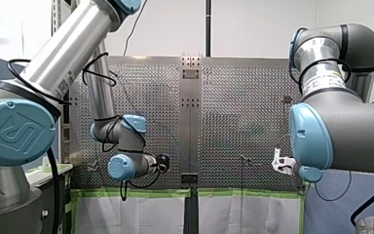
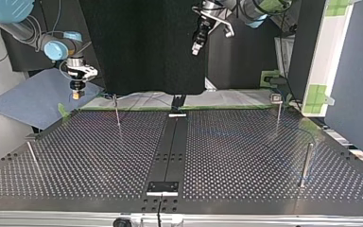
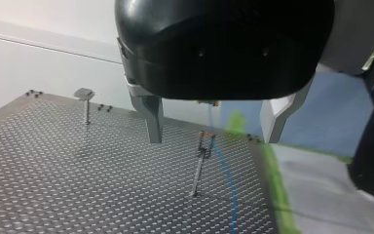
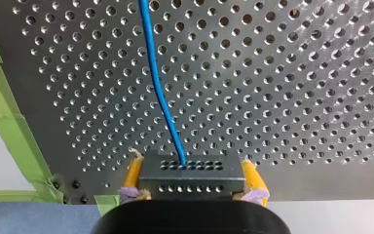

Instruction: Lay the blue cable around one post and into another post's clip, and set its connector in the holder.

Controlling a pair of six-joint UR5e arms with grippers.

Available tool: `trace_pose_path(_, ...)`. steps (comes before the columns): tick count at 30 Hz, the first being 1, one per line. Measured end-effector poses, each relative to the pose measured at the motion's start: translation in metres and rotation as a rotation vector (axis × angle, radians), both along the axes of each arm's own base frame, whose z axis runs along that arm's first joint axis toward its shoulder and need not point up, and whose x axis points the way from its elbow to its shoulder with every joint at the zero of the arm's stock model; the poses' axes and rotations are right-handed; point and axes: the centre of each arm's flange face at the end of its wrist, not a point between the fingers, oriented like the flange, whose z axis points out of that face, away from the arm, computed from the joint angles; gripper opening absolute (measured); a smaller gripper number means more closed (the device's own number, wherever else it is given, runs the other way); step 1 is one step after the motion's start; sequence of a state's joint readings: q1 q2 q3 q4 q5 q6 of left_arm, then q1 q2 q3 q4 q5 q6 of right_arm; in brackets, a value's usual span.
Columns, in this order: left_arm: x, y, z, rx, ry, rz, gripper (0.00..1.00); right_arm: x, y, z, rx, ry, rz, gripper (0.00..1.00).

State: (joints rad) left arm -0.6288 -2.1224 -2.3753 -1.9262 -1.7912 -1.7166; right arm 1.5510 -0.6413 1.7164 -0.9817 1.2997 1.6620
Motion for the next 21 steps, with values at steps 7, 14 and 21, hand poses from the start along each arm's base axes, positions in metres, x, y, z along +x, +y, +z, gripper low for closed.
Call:
trace_pose_path(7,0.008,-0.004,0.023,-0.029,-0.045,0.036,1.0,-0.002,-0.003,0.01,-0.01,0.005,-0.003,0.0)
trace_pose_path(14,0.008,-0.007,0.038,-0.051,-0.068,0.037,1.0,0.003,-0.007,0.042,-0.025,0.003,0.005,0.0)
trace_pose_path(21,0.007,-0.009,0.039,-0.056,-0.067,0.033,1.0,0.02,-0.004,0.075,-0.022,0.002,0.03,0.0)
